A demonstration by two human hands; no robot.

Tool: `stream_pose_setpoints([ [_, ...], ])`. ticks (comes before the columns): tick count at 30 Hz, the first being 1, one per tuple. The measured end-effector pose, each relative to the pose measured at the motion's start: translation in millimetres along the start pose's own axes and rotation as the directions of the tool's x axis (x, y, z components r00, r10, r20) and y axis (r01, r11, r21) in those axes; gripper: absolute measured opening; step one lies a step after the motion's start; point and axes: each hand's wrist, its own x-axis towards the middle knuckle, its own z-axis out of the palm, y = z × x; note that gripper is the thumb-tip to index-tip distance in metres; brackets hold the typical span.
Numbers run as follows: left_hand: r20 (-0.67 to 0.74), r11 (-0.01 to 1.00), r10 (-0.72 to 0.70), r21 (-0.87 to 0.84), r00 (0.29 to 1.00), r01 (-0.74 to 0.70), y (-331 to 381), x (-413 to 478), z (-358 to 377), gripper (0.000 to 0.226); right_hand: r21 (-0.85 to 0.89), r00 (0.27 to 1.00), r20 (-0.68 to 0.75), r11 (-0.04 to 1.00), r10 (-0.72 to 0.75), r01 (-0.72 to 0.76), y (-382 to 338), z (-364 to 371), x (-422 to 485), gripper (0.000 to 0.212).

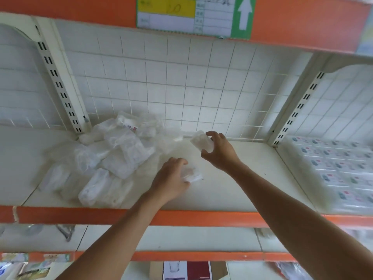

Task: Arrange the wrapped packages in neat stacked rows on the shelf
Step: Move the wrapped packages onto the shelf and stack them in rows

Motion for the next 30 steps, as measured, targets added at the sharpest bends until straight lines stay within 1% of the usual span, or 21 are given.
stream_pose_setpoints([
  [7,0.012,0.992,0.074,-0.101,0.997,-0.072,58,20,34,0.06,-0.004,0.982,-0.136,0.991,0.13,-0.132,64,-59,-56,0.059],
  [10,0.029,0.982,0.15,-0.12,0.988,-0.145,96,21,51,0.062,0.006,0.962,-0.211,0.984,0.173,-0.176,95,-86,-78,0.058],
  [16,0.049,0.969,0.24,-0.073,0.969,-0.236,175,25,89,0.061,-0.003,0.933,-0.283,0.973,0.221,-0.231,163,-134,-115,0.064],
  [21,0.037,0.959,0.282,-0.031,0.959,-0.281,254,34,137,0.057,0.036,0.922,-0.328,0.978,0.207,-0.207,238,-184,-142,0.066],
  [23,0.031,0.96,0.281,-0.022,0.959,-0.28,292,38,158,0.056,0.055,0.918,-0.332,0.976,0.216,-0.21,275,-207,-153,0.07],
  [27,0.003,0.963,0.267,-0.049,0.964,-0.267,366,46,200,0.055,0.092,0.924,-0.293,0.969,0.245,-0.228,346,-253,-176,0.079],
  [30,-0.003,0.963,0.266,-0.04,0.964,-0.266,411,47,226,0.053,0.124,0.928,-0.251,0.96,0.276,-0.252,390,-279,-191,0.079],
])
